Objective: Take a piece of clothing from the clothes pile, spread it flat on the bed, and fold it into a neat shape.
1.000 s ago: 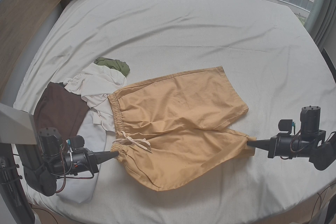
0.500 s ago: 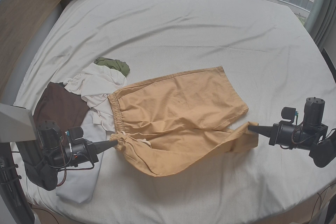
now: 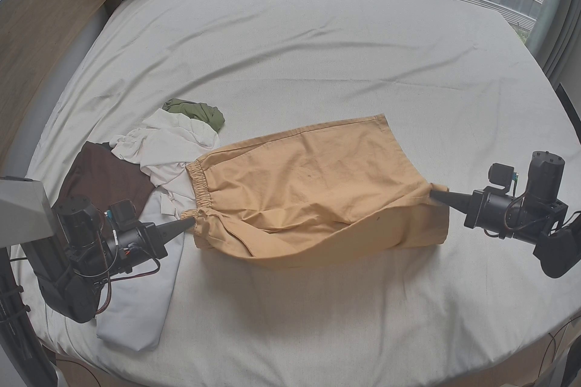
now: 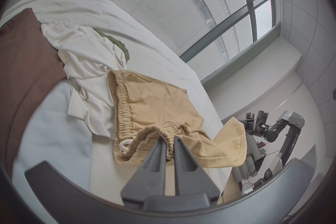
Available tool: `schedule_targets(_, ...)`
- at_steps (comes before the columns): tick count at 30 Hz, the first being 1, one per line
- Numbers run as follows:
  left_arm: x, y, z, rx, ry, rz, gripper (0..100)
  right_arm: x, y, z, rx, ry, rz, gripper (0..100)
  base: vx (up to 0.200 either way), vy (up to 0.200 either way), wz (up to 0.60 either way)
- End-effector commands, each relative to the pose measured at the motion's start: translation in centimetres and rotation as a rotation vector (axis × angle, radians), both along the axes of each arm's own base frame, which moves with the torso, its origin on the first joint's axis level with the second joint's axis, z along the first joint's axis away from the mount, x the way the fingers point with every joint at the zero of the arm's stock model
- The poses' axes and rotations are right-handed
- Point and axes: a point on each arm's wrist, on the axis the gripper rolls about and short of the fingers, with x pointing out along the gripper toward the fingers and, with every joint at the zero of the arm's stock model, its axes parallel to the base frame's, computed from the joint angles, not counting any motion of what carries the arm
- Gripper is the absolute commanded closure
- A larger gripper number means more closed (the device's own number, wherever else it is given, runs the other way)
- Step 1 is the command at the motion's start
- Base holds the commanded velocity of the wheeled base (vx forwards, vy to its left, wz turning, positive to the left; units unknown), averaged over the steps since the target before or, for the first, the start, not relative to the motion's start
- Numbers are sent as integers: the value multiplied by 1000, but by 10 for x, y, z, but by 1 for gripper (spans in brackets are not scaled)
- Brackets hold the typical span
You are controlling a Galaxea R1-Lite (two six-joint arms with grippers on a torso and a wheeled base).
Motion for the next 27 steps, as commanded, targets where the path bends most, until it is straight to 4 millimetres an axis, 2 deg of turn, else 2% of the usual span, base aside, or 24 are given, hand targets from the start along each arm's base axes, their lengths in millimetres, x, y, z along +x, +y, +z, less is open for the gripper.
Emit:
schedule_targets(1,1,-2,5,0,-21,10,100,11,1,6,10,-26,-13,100,0,0,0)
schedule_targets(11,5,-7,8,-11,-30,31,100,33,-3,11,15,-60,-37,100,0,0,0)
schedule_targets(19,10,-10,11,-22,-41,55,100,57,-6,27,28,-131,-51,100,0,0,0)
schedule_targets(27,14,-13,14,-39,-49,72,100,67,-4,37,30,-139,-49,100,0,0,0)
